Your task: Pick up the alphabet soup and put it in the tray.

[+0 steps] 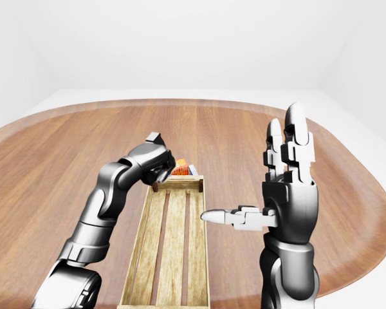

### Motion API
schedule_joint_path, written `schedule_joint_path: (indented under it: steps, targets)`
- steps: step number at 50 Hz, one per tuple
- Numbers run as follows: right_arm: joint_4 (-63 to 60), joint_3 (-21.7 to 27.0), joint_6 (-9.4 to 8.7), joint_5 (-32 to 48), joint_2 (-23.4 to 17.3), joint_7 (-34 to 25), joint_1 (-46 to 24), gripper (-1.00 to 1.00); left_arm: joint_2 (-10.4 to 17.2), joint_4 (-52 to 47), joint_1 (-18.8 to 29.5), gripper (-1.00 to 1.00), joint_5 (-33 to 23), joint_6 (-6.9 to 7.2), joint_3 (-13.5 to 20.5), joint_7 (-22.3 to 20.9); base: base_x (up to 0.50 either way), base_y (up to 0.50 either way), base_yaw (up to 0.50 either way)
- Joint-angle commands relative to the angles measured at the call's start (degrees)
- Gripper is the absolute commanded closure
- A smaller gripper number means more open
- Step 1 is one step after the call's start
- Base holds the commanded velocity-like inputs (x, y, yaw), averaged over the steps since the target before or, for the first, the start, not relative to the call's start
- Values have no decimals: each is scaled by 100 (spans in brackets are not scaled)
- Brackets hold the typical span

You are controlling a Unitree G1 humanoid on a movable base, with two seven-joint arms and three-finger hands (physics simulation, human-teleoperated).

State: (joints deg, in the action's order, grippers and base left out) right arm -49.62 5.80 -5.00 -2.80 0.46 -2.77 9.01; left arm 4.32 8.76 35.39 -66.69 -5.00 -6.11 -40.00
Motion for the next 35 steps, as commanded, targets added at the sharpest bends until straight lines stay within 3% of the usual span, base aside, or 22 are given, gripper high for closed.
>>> schedule_joint_path:
  steps: [1,14,17,20,35]
  targets:
    - [-47,9,0,1,5,-7,11,-98,-431,-68,-524,99,-398,0,-309,0,0,0,0]
    - [-48,46,0,-18,9,-6,-4,-98,-665,447,-944,99,-763,0,-607,0,0,0,0]
    - [-24,28,0,-13,9,-6,-3,-98,-729,420,-964,99,-748,0,-626,0,0,0,0]
    - [-35,29,0,-19,9,-4,4,-98,-860,343,-1057,99,-354,0,-642,0,0,0,0]
    - [-66,6,0,2,6,14,-3,-98,-818,1675,-783,99,-526,0,-709,110,0,0,0]
